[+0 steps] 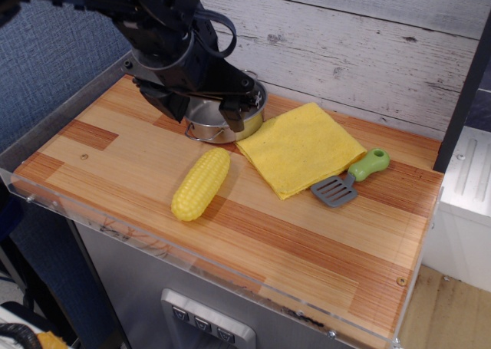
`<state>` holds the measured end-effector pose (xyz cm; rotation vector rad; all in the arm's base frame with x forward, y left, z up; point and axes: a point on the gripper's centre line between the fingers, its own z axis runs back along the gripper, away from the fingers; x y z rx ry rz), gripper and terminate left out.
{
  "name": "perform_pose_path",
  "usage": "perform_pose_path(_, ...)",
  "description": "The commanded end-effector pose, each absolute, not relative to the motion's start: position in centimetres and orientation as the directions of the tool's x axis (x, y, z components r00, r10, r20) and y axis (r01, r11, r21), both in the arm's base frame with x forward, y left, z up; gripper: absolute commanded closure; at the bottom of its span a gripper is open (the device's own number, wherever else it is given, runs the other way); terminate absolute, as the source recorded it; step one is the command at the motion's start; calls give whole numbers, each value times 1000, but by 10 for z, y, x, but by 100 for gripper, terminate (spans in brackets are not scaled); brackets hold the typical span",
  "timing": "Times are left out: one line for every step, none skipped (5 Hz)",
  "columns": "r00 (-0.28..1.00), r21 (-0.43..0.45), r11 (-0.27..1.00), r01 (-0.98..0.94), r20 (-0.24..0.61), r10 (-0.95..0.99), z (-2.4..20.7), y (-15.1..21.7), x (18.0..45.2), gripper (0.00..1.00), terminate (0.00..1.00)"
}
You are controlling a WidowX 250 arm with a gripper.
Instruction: Place the corn on the right side of the table
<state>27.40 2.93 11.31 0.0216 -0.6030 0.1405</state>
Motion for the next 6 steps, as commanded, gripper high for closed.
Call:
perform_pose_path(814,-21,990,-138,567,125,113,29,274,0,0)
perform_pose_path(793,-64,985,-163,585,170,135,20,289,0,0)
perform_pose_path(773,-80,981,-178,606,190,155,16,303,0,0)
perform_pose_path(776,-72,972,-223,591,221,153,26,307,0,0)
perform_pose_path(812,-34,972,-234,543,214,135,35,298,0,0)
perform_pose_path(859,9,975,-224,475,193,114,45,283,0,0)
